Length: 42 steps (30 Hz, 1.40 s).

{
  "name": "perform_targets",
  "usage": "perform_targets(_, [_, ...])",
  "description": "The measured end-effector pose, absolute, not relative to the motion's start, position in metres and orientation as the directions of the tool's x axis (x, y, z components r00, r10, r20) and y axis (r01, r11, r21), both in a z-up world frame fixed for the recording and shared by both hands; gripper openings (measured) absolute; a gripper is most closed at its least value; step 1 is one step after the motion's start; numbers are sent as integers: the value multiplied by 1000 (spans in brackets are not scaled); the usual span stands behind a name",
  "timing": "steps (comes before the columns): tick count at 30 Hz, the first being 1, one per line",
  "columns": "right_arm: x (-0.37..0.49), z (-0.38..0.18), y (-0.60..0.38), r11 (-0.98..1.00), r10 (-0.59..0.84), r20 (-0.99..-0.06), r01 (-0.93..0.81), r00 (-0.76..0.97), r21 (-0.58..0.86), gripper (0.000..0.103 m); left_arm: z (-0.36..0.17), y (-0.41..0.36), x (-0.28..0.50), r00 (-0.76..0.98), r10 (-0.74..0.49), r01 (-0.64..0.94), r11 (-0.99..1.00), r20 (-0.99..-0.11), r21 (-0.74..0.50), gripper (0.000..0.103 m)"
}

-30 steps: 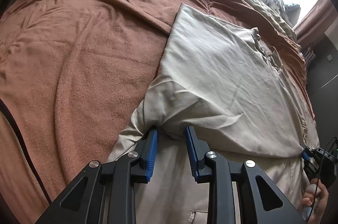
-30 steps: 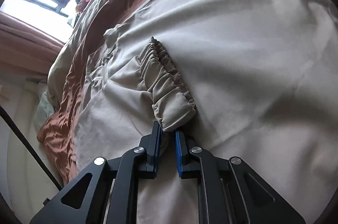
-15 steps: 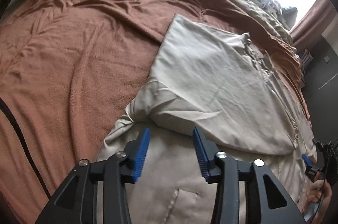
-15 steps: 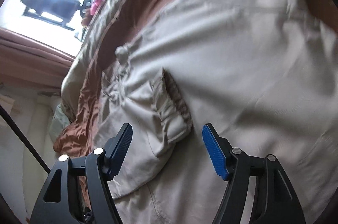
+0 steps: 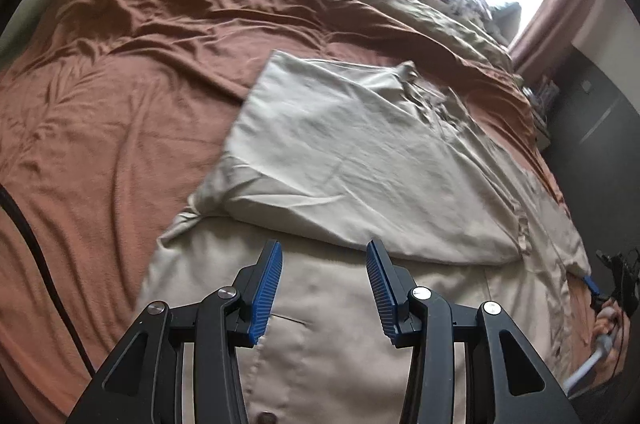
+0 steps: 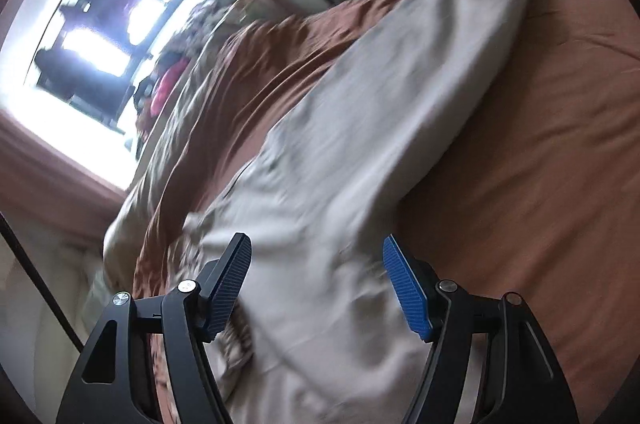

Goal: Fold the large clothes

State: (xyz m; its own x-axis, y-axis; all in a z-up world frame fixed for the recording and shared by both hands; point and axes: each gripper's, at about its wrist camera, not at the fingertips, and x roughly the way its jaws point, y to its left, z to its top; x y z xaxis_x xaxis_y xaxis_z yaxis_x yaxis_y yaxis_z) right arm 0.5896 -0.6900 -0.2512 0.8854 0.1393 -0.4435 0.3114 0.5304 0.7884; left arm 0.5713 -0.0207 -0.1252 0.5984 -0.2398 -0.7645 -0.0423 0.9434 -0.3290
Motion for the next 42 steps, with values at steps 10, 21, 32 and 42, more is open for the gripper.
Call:
perform_targets(10, [581,-296,-759,413,97,-390,319,916,853,48,-128,-51,566,638,-240,10,953,-732,-303,46])
perform_targets(21, [607,-323,-796,421,41,-458,400,888,814,40,-140,-51,570,648,-196,-2,966,-736,-259,46])
perform_targets(32, [626,-326,-799,430,-1,-483,437,875,790,7,-151,-49,576,631,-159,-2,978,-759,-207,46])
perform_targets(42, [598,-252,-754,521,-27,-307,276,951,808,2,-140,-46,576,633,-195,-13,965,-749,-263,46])
